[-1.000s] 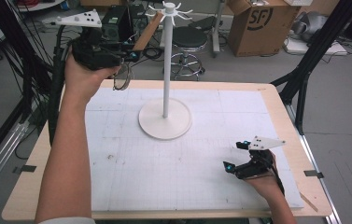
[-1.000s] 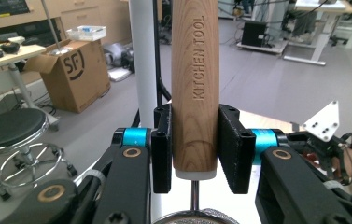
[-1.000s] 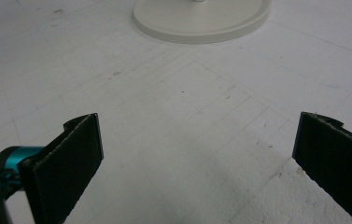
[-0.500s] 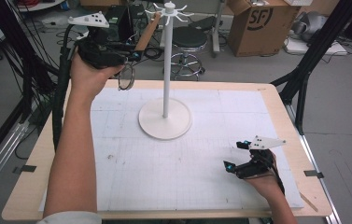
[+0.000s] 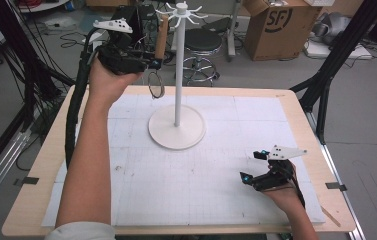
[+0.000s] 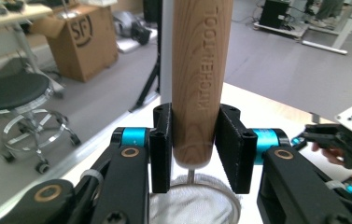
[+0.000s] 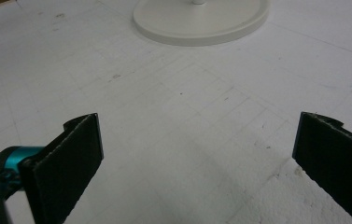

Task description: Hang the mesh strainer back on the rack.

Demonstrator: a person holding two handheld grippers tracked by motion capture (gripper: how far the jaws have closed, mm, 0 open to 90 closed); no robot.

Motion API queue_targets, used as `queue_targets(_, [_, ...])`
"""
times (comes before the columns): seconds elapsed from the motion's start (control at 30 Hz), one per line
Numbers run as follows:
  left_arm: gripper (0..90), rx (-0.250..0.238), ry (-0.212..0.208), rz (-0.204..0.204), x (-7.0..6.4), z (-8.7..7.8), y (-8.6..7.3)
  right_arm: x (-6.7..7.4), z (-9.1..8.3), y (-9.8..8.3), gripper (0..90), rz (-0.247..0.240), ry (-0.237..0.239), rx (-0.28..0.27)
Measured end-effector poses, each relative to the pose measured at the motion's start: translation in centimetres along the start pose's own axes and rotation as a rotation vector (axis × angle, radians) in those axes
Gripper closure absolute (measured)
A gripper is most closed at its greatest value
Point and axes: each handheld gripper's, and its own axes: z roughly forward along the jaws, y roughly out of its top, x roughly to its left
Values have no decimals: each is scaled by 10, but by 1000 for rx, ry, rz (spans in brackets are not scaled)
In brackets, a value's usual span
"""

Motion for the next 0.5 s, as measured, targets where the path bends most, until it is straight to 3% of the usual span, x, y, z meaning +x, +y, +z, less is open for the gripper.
queue_targets(0.1, [591,52,2,4,0,4,-2,0,0,0,6,-1,1,0])
queue_targets(0.27, [502,50,2,-4,-1,3,-7,1,0,0,5,-6,2,-1])
queue_targets(0.37, [457,53,-38,-39,0,3,-14,1,1,0,6,-10,2,1])
queue_targets(0.5, [395,54,-40,-38,0,4,-23,2,1,1,6,-9,7,5])
